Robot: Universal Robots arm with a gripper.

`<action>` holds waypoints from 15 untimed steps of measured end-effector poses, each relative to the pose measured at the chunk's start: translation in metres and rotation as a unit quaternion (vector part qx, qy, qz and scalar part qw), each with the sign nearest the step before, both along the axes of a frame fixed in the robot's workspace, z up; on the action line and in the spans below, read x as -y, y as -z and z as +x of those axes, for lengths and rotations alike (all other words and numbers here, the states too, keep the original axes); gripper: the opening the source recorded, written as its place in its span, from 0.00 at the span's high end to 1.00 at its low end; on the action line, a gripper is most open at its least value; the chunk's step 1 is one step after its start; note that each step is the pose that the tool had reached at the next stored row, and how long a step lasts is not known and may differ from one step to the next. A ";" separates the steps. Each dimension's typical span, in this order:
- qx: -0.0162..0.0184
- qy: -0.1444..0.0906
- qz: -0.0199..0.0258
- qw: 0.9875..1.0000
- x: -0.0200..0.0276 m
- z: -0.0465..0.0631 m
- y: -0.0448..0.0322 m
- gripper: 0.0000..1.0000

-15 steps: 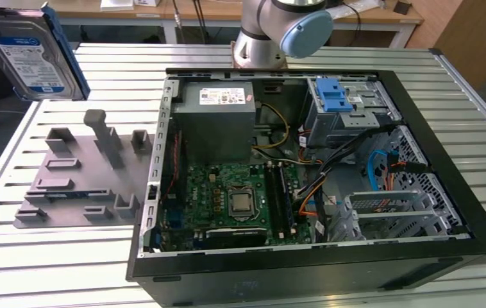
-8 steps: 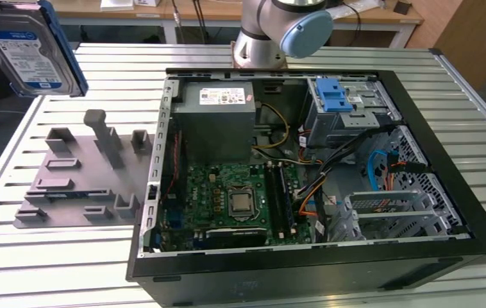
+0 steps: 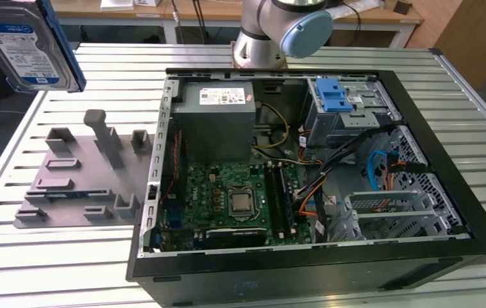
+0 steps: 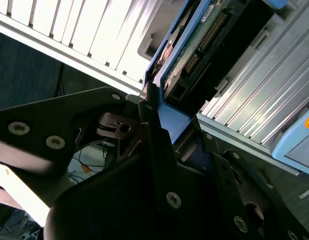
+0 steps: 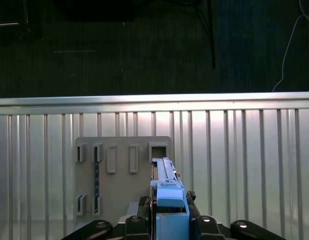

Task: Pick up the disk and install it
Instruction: 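Pick up the disk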

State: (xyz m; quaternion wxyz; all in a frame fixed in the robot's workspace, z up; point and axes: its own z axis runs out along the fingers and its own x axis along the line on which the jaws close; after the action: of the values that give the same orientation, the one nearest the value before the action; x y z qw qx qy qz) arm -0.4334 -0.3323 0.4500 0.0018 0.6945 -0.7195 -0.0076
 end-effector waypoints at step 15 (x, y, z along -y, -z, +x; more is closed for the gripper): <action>0.000 0.000 0.000 1.000 0.0000 0.000 -0.0218 0.64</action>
State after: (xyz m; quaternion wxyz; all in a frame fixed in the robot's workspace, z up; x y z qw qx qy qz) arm -0.4334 -0.3323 0.4718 0.0018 0.6945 -0.7195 -0.0076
